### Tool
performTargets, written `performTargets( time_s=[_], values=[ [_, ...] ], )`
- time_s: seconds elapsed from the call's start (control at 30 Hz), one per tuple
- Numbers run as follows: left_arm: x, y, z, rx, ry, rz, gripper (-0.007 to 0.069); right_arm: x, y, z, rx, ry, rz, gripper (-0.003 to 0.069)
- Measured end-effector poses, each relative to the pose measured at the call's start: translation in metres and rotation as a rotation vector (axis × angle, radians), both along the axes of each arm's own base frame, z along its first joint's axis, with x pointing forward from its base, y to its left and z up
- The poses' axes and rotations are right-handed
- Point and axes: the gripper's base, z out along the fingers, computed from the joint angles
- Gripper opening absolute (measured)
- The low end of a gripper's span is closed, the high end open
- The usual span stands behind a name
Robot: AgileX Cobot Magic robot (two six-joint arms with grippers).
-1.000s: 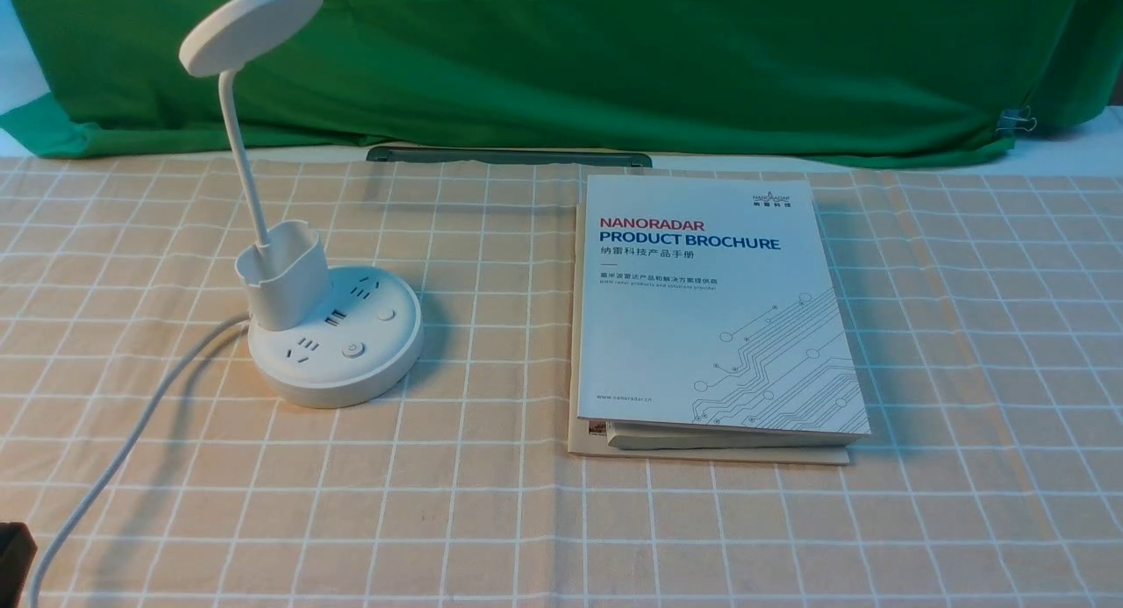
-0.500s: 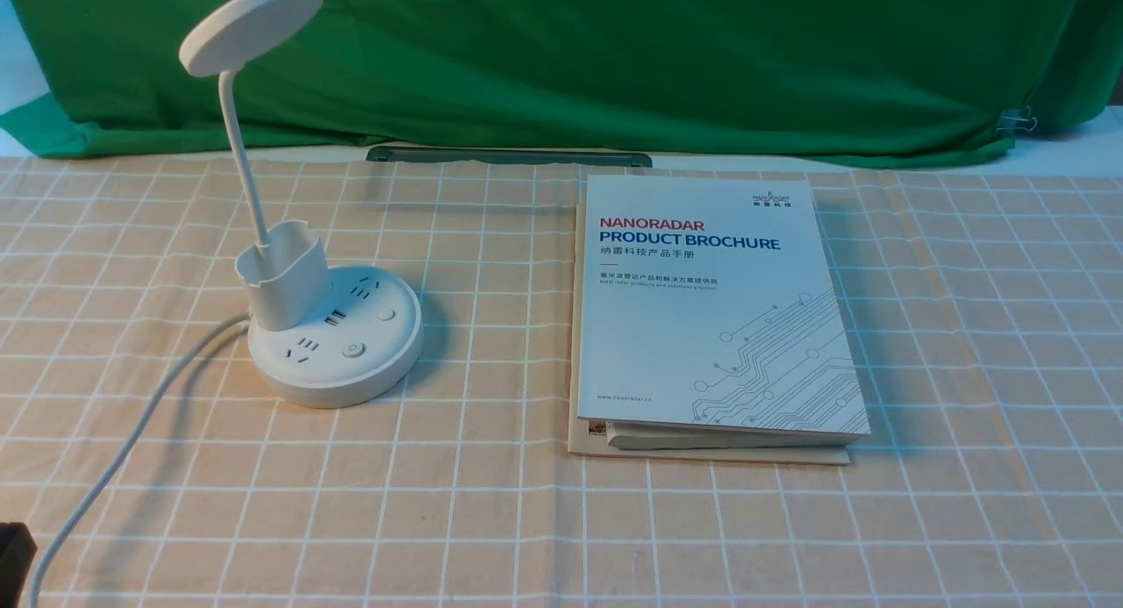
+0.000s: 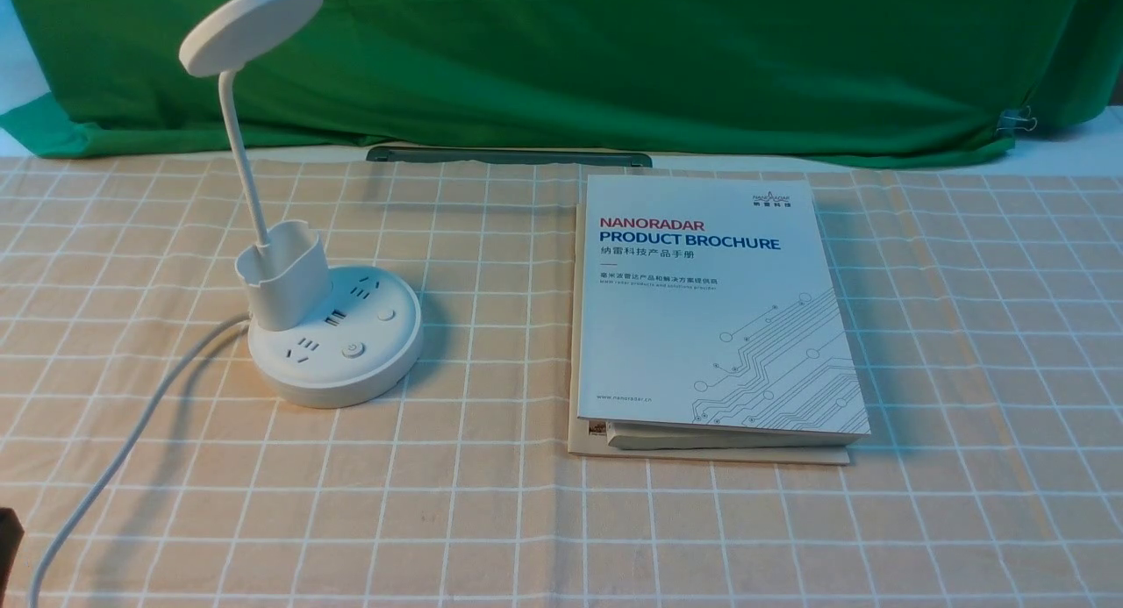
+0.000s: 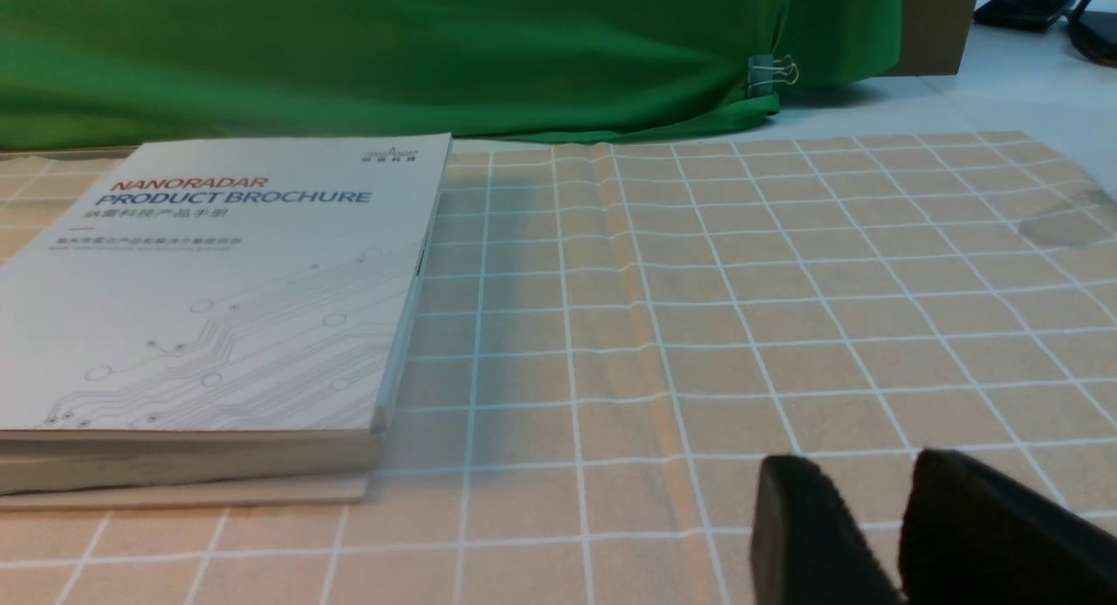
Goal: Turn on the table lamp on the light coffee tablecloth with your hand.
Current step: 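Press the power button on the lamp base to turn the lamp on with the left gripper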
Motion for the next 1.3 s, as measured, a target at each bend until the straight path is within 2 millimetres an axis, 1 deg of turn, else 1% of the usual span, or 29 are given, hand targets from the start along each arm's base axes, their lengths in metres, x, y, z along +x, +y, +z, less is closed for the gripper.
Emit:
performTargets(
  time_s=[0.03,0.07,0.13,0.27,0.37,0.43,0.47,0.53,0.57,0.6,0.63,0.67,0.7,0.73,0.77,0.8,0.87,0.97,1.03,1.07,1.13,1.17,1.2,1.23,1.27,1.3],
  values=[
    [0.0,0.0,0.003,0.003,-0.036,0.002,0.0001,0.0,0.0,0.0,0.0,0.0,0.0,0.0238],
    [0.0,0.001,0.014,0.004,-0.151,0.007,0.0001,0.0,0.0,0.0,0.0,0.0,0.0,0.0238],
    [-0.003,0.001,0.025,0.004,-0.282,0.012,0.0001,0.0,0.0,0.0,0.0,0.0,0.0,0.0238],
    [-0.015,0.003,0.054,-0.014,-0.629,0.026,0.0001,0.0,0.0,0.0,0.0,0.0,0.0,0.0238],
    [-0.028,0.004,0.069,-0.072,-0.843,0.015,0.0001,0.0,0.0,0.0,0.0,0.0,0.0,0.0238],
    [-0.036,0.004,0.076,-0.12,-0.955,-0.001,0.0001,0.0,0.0,0.0,0.0,0.001,0.0,0.0238],
    [-0.037,0.004,0.078,-0.126,-0.975,-0.004,0.0001,0.0,0.0,0.0,0.0,0.001,0.0,0.0238],
    [-0.043,0.004,0.092,-0.181,-1.028,-0.04,0.0001,0.0,0.0,0.0,0.0,0.001,0.0,0.0238],
    [-0.046,0.003,0.111,-0.215,-1.021,-0.079,0.0001,0.0,0.0,0.0,0.0,0.001,0.0,0.0238],
    [-0.046,0.002,0.121,-0.224,-0.999,-0.094,0.0001,0.0,0.0,0.0,0.0,0.001,0.0,0.0238],
    [-0.046,0.0,0.145,-0.24,-0.932,-0.117,0.0001,0.0,0.0,0.0,0.0,0.001,0.0,0.0238],
    [-0.041,-0.001,0.161,-0.239,-0.838,-0.113,0.0001,0.0,0.0,0.0,0.0,0.001,0.0,0.0238],
    [-0.03,-0.001,0.172,-0.235,-0.667,-0.084,0.0001,0.0,0.0,0.0,0.0,0.001,0.0,0.0238],
    [-0.018,0.0,0.179,-0.23,-0.538,-0.058,0.0001,0.0,0.0,0.0,0.0,0.001,0.0,0.0238],
    [-0.017,0.0,0.182,-0.231,-0.536,-0.058,0.0001,0.0,0.0,0.0,0.0,0.001,0.0,0.0238],
    [0.002,0.001,0.182,-0.22,-0.352,-0.021,0.0001,0.0,0.0,0.0,0.0,0.0,0.0,0.0238],
    [0.036,0.001,0.171,-0.228,-0.111,0.018,0.0001,0.0,0.0,0.0,0.0,0.0,0.0,0.0238],
    [0.086,-0.003,0.135,-0.316,0.237,0.051,0.0001,0.0,0.0,0.0,0.0,0.0,0.0,0.0238],
    [0.114,-0.008,0.11,-0.364,0.417,0.049,0.0001,0.0,0.0,0.0,0.0,0.0,0.0,0.0238],
    [0.124,-0.012,0.1,-0.372,0.481,0.034,0.0001,0.0,0.0,0.0,0.0,0.0,0.0,0.0238],
    [0.143,-0.024,0.081,-0.387,0.603,-0.028,0.0001,0.0,0.0,0.0,0.0,0.0,0.0,0.0238],
    [0.156,-0.034,0.067,-0.359,0.68,-0.079,0.0001,0.0,0.0,0.0,0.0,0.0,0.0,0.0238],
    [0.161,-0.041,0.063,-0.361,0.712,-0.108,0.0001,0.0,0.0,0.0,0.0,0.0,0.0,0.0238],
    [0.171,-0.051,0.054,-0.338,0.76,-0.144,0.0001,0.0,0.0,0.0,0.0,0.0,0.0,0.0238],
    [0.177,-0.059,0.048,-0.323,0.793,-0.169,0.0001,0.0,0.0,0.0,0.0,0.0,0.0,0.0238],
    [0.188,-0.071,0.045,-0.298,0.821,-0.204,0.0001,0.0,0.0,0.0,0.0,0.0,0.0,0.0238]
  ],
)
